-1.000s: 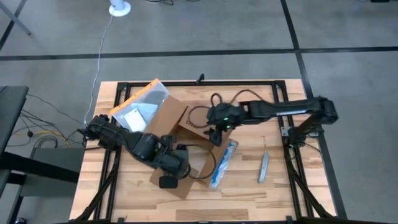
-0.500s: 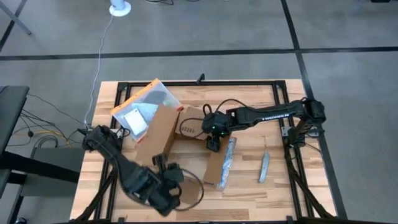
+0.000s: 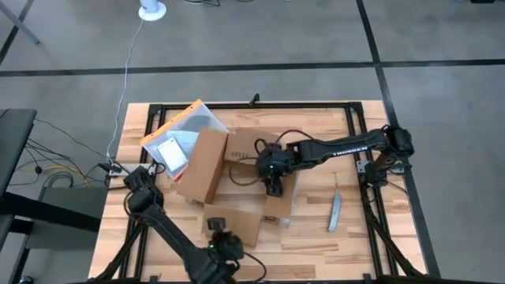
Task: Unpack boxes
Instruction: Break down the box using the silver cutter until it is completely flat
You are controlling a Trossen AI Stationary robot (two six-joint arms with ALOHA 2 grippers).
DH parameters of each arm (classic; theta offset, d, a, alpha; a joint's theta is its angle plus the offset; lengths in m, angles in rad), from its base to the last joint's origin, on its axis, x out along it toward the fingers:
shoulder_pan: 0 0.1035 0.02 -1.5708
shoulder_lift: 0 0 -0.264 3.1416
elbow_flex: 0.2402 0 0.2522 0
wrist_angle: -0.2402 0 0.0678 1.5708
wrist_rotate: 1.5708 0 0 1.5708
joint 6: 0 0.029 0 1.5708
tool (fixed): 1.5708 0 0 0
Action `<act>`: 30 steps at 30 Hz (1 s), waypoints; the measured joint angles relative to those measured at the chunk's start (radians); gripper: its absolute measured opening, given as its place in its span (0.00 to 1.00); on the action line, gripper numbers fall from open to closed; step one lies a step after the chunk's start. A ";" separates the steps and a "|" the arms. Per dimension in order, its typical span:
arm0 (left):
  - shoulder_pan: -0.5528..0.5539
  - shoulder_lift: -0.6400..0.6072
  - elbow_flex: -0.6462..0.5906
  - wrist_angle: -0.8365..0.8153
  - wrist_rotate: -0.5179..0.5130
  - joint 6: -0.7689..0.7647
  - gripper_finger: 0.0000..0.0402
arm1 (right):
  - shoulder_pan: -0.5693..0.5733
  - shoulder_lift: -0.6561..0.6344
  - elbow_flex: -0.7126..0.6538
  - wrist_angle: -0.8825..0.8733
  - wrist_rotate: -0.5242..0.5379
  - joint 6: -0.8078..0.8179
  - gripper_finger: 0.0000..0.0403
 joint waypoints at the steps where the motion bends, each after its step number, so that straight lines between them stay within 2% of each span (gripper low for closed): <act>1: 0.005 0.011 0.001 0.001 0.000 0.033 0.00 | 0.005 0.000 0.000 0.006 0.017 -0.030 0.54; 4: 0.016 0.031 -0.001 0.013 0.001 0.076 0.00 | 0.012 0.000 0.000 0.041 0.086 -0.121 0.54; 7: 0.016 0.021 0.002 0.012 0.006 0.051 0.00 | 0.016 0.001 0.000 0.071 0.225 -0.225 0.54; 9: 0.013 0.019 0.002 0.018 0.011 0.029 0.00 | 0.014 0.002 0.000 0.090 0.272 -0.285 0.54; 16: 0.009 0.019 0.001 0.033 0.016 -0.040 0.00 | 0.007 0.003 0.000 0.102 0.271 -0.307 0.54; 21: 0.010 0.019 0.001 0.065 0.016 -0.040 0.00 | -0.009 0.074 0.010 0.135 0.258 -0.286 0.54; 25: 0.015 0.019 0.001 0.067 0.021 -0.043 0.00 | -0.011 0.156 0.114 0.066 0.245 -0.215 0.54; 30: 0.015 0.019 0.001 0.073 0.026 -0.042 0.00 | -0.018 0.244 0.233 -0.050 0.284 -0.207 0.54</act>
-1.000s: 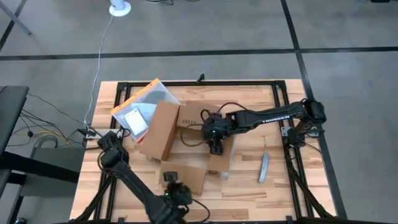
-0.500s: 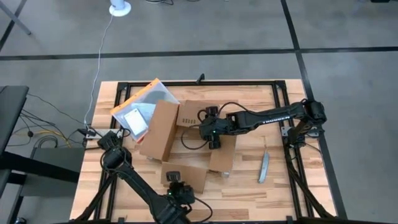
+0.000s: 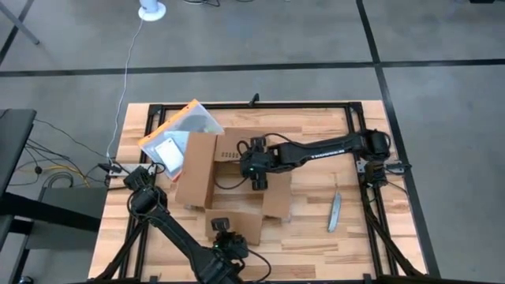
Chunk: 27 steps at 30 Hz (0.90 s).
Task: Unpack boxes
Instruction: Break down the box using the silver cutter until it is completely flat
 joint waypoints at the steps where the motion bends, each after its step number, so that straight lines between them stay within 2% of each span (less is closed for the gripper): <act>1: 0.000 0.000 0.000 0.002 0.000 -0.002 0.00 | -0.004 0.009 0.009 -0.004 -0.001 0.000 0.54; 8: -0.005 0.000 0.000 0.003 -0.014 -0.029 0.00 | -0.033 0.029 0.015 0.009 0.124 -0.069 0.54; 13: -0.006 0.000 0.000 0.003 -0.015 -0.040 0.00 | -0.065 0.031 0.013 0.033 0.128 -0.085 0.54; 15: -0.007 0.000 0.000 0.004 -0.015 -0.039 0.00 | -0.069 0.031 0.013 0.035 0.090 -0.086 0.54; 18: -0.010 0.000 0.000 0.005 -0.013 -0.031 0.00 | -0.038 0.032 0.026 0.040 0.069 -0.099 0.54; 24: -0.015 0.001 0.000 0.016 0.006 -0.024 0.00 | 0.042 0.043 0.107 0.116 0.110 -0.202 0.54; 27: -0.013 0.002 0.000 0.017 0.000 -0.027 0.00 | 0.039 0.043 0.152 0.048 0.109 -0.156 0.54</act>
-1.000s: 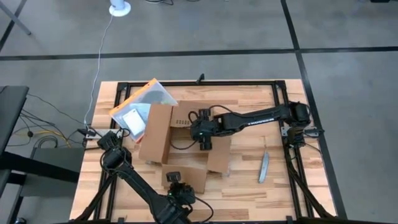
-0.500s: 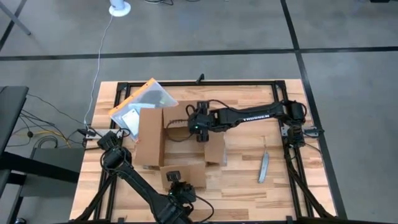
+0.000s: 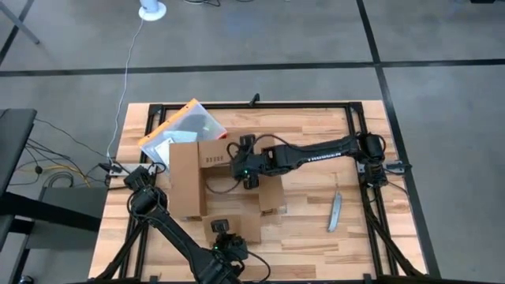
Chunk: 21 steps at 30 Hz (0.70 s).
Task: Unpack boxes
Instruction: Break down the box using the silver cutter until it is completely flat
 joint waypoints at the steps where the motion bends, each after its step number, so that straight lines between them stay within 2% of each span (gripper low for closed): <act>1: 0.000 0.000 0.000 0.000 -0.002 0.000 0.00 | -0.002 0.000 0.016 -0.033 -0.003 0.038 0.54; 7: 0.015 0.000 0.000 0.008 -0.007 0.027 0.00 | -0.006 0.021 0.049 -0.032 -0.098 0.141 0.54; 12: 0.023 0.000 0.000 0.009 -0.010 0.041 0.00 | 0.005 0.124 0.045 -0.049 -0.090 0.133 0.53; 14: 0.023 0.000 0.000 0.008 -0.011 0.050 0.00 | 0.006 0.148 0.046 -0.053 -0.041 0.092 0.52; 18: 0.019 0.000 0.000 0.008 -0.011 0.035 0.00 | 0.001 0.180 0.048 -0.045 0.153 -0.074 0.48; 21: 0.019 0.000 0.000 0.003 -0.010 0.011 0.00 | -0.025 0.182 0.047 -0.011 0.180 -0.144 0.45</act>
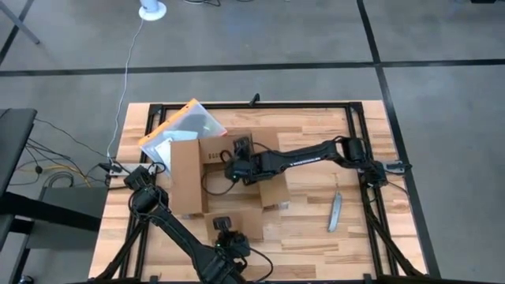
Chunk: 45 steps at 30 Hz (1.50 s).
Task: Unpack boxes
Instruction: Break down the box using the silver cutter until it is completely flat
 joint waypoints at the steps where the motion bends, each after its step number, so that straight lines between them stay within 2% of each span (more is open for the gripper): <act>1: 0.001 0.000 0.000 -0.003 0.001 -0.008 0.00 | -0.009 -0.005 0.000 0.014 0.001 -0.017 0.45; 9: 0.000 -0.001 0.000 -0.010 -0.005 -0.037 0.00 | -0.053 -0.008 0.001 0.037 -0.005 -0.068 0.41; 12: -0.002 -0.001 0.000 -0.013 -0.004 -0.039 0.00 | -0.056 -0.008 0.005 0.059 -0.001 -0.099 0.29; 15: -0.002 -0.001 0.000 -0.008 0.011 -0.042 0.00 | -0.057 -0.007 0.041 0.042 0.021 -0.115 0.09; 17: -0.008 0.000 0.000 -0.006 0.025 -0.041 0.00 | -0.062 -0.009 0.079 0.024 0.033 -0.120 0.03; 27: -0.012 0.000 -0.001 -0.014 0.040 -0.038 0.00 | -0.057 -0.010 0.386 -0.253 0.030 -0.069 0.00; 29: -0.012 0.000 -0.001 -0.013 0.042 -0.029 0.00 | -0.055 -0.010 0.449 -0.319 -0.007 -0.056 0.00; 33: -0.013 0.000 -0.001 -0.019 0.043 -0.013 0.00 | -0.044 -0.012 0.547 -0.481 -0.051 0.077 0.00; 40: -0.008 -0.015 0.020 -0.056 0.034 0.017 0.01 | -0.027 -0.058 0.541 -0.646 -0.247 0.258 0.00; 43: 0.009 -0.022 0.053 -0.059 0.110 0.038 0.05 | -0.028 -0.061 0.541 -0.661 -0.328 0.307 0.00; 45: 0.023 -0.026 0.076 -0.055 0.185 0.053 0.09 | -0.028 -0.061 0.541 -0.680 -0.338 0.325 0.02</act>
